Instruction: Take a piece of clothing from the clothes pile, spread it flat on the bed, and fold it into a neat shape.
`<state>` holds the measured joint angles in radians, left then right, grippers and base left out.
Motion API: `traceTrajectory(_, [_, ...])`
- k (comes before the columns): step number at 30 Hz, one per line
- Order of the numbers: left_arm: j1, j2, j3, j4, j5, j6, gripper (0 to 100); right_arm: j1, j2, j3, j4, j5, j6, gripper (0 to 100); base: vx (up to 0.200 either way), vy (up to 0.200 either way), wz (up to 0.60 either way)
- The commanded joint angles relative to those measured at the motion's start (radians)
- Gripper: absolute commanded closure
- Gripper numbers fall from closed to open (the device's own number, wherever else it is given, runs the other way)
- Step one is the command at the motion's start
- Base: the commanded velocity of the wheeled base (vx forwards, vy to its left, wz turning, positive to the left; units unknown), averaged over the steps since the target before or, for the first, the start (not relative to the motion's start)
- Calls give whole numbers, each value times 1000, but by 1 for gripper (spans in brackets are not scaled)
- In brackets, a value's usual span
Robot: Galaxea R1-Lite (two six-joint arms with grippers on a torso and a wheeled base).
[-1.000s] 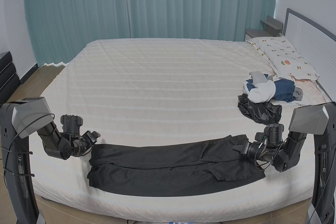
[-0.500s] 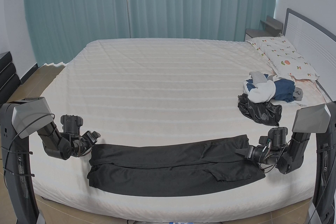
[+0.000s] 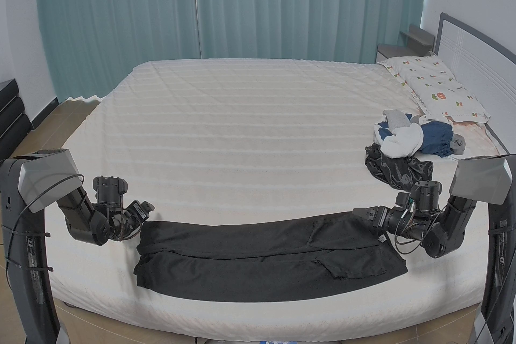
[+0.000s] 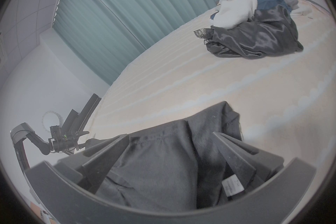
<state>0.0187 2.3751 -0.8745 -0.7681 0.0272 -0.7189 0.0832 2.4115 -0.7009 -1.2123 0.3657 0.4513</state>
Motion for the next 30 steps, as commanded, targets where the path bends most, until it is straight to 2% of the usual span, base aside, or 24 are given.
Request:
traceTrajectory(1, [1,3,0,0,0,-1,0,13,47,-52,10,-1,1,0,0,0,0])
traceTrajectory(6, [1,3,-1,0,0,-1,0,15,106,-131,42,-1,1,0,0,0,0])
traceTrajectory(7, [1,3,-1,0,0,-1,0,15,117,-143,45,-1,1,100,0,0,0])
traceTrajectory(14, [1,4,-1,0,0,-1,0,13,136,-177,65,-2,17,100,0,0,0])
traceTrajectory(28, [1,4,0,0,0,-1,0,12,124,-183,17,-25,46,100,0,0,0])
traceTrajectory(29, [1,4,0,0,0,-1,0,12,126,-181,20,-25,46,0,0,0,0])
traceTrajectory(30, [1,4,0,0,0,-1,0,13,130,-183,25,-25,46,0,0,0,0])
